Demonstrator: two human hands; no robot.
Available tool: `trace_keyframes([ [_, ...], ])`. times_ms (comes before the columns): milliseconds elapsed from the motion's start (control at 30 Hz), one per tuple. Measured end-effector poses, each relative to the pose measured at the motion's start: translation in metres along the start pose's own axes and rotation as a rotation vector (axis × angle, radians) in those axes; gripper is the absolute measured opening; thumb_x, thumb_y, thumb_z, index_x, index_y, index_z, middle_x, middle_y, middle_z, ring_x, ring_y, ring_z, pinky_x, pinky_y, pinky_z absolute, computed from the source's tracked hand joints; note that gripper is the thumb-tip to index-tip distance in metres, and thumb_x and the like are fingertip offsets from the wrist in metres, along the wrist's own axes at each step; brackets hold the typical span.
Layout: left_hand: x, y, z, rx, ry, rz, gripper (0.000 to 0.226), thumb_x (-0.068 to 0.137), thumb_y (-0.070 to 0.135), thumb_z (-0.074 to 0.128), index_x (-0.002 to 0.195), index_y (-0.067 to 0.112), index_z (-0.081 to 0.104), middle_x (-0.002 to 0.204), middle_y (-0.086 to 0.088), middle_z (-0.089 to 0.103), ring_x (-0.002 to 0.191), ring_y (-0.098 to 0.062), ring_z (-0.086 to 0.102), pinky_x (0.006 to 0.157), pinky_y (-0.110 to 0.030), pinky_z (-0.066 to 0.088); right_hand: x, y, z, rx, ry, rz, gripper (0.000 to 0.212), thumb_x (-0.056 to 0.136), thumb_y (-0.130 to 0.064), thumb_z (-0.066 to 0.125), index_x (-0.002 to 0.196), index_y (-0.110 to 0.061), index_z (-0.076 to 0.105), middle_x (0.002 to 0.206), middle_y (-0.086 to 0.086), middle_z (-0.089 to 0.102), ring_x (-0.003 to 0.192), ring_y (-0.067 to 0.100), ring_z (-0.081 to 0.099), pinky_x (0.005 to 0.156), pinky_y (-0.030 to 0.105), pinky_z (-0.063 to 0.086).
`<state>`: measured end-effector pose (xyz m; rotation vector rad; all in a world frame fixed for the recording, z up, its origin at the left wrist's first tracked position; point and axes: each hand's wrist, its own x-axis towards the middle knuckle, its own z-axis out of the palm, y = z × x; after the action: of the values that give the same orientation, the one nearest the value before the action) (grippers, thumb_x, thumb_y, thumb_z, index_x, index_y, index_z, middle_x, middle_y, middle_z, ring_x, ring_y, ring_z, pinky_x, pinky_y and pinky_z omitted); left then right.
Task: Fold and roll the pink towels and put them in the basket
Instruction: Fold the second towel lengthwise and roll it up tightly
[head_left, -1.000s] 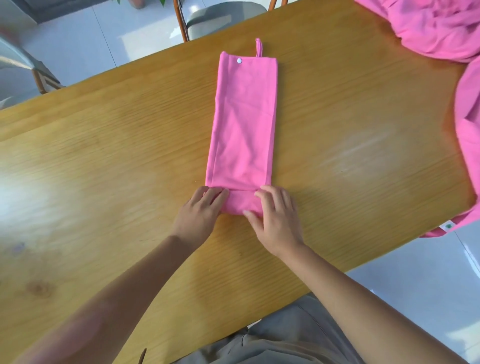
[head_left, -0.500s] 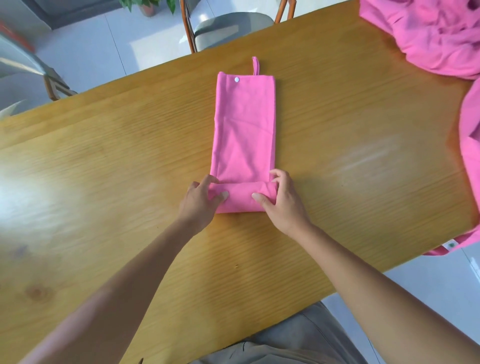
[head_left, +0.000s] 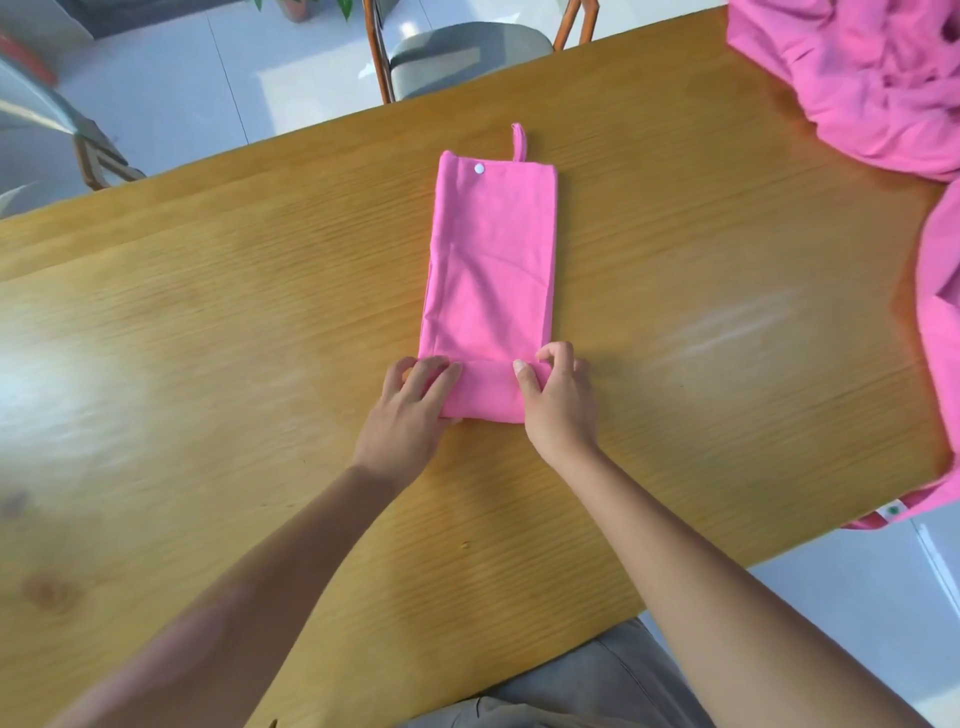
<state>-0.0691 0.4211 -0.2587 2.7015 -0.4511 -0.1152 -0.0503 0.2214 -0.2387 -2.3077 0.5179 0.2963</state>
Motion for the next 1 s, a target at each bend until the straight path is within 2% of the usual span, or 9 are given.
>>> trace_keyframes([
  [100,0.015,-0.010,-0.011,0.059,-0.070,0.139,0.059,0.083,0.026,0.077,0.135,0.008,0.055,0.131,-0.008,0.056,0.133,-0.039,0.043,0.102,-0.055,0.049,-0.006,0.003,-0.002,0.050,0.021,-0.024,0.022,0.101,-0.041,0.050,0.116,-0.025,0.053,0.112,0.000,0.051,0.095,0.023,0.057,0.074,0.034,0.041],
  [200,0.019,-0.006,-0.019,-0.008,-0.156,0.166,0.054,0.089,0.029,0.074,0.134,0.009,0.054,0.124,-0.009,0.058,0.111,-0.034,0.057,0.084,-0.050,0.057,-0.014,0.013,-0.009,-0.029,0.118,-0.315,0.029,0.102,-0.029,0.051,0.124,-0.012,0.058,0.122,0.006,0.055,0.113,0.026,0.051,0.095,0.041,0.045],
  [300,0.020,0.003,-0.021,0.003,-0.248,0.170,0.055,0.094,0.040,0.065,0.141,0.016,0.050,0.128,-0.008,0.055,0.108,-0.032,0.058,0.087,-0.046,0.055,-0.021,0.033,-0.020,-0.218,0.047,-0.618,0.045,0.099,-0.042,0.056,0.128,-0.009,0.057,0.129,0.006,0.055,0.120,0.027,0.050,0.102,0.040,0.043],
  [400,0.023,0.008,-0.025,-0.031,-0.328,0.143,0.055,0.096,0.048,0.058,0.145,0.024,0.045,0.135,-0.007,0.047,0.108,-0.032,0.060,0.090,-0.045,0.054,-0.024,0.055,-0.026,-0.359,-0.031,-0.691,0.068,0.091,-0.059,0.062,0.139,-0.011,0.051,0.135,0.003,0.052,0.125,0.026,0.047,0.105,0.041,0.043],
  [533,0.025,0.015,-0.025,-0.154,-0.367,-0.010,0.052,0.094,0.058,0.054,0.140,0.036,0.043,0.134,-0.006,0.041,0.092,-0.032,0.063,0.083,-0.043,0.053,-0.019,0.061,-0.033,-0.253,-0.050,-0.631,0.063,0.091,-0.057,0.060,0.142,-0.021,0.051,0.132,0.000,0.048,0.119,0.022,0.050,0.099,0.038,0.048],
  [633,0.024,0.018,-0.020,-0.365,-0.270,-0.248,0.058,0.088,0.059,0.064,0.138,0.037,0.043,0.125,-0.004,0.045,0.095,-0.026,0.059,0.082,-0.039,0.050,-0.010,0.053,-0.036,-0.103,-0.104,-0.480,0.063,0.088,-0.061,0.059,0.141,-0.028,0.048,0.129,-0.006,0.046,0.120,0.012,0.048,0.097,0.025,0.042],
  [800,0.035,0.024,-0.013,-0.493,-0.078,-0.569,0.072,0.078,0.069,0.068,0.133,0.031,0.042,0.115,-0.004,0.049,0.085,-0.009,0.051,0.073,-0.034,0.044,0.002,0.033,-0.031,0.005,-0.060,-0.287,0.057,0.086,-0.060,0.065,0.134,-0.036,0.045,0.126,-0.003,0.049,0.111,0.012,0.051,0.083,0.024,0.038],
  [933,0.043,0.035,-0.010,-0.398,0.021,-0.580,0.064,0.090,0.065,0.058,0.135,0.023,0.039,0.118,-0.001,0.038,0.094,-0.032,0.059,0.076,-0.045,0.054,0.013,0.018,-0.028,-0.012,-0.029,-0.144,0.055,0.085,-0.064,0.063,0.130,-0.039,0.043,0.124,-0.001,0.048,0.101,0.019,0.056,0.073,0.029,0.040],
  [1000,0.043,0.034,-0.008,-0.232,0.108,-0.385,0.055,0.098,0.056,0.054,0.136,0.018,0.043,0.126,-0.006,0.040,0.105,-0.035,0.055,0.084,-0.050,0.053,0.018,0.014,-0.026,-0.028,-0.030,-0.096,0.054,0.086,-0.064,0.061,0.130,-0.037,0.045,0.125,0.001,0.049,0.103,0.023,0.058,0.075,0.032,0.041],
])
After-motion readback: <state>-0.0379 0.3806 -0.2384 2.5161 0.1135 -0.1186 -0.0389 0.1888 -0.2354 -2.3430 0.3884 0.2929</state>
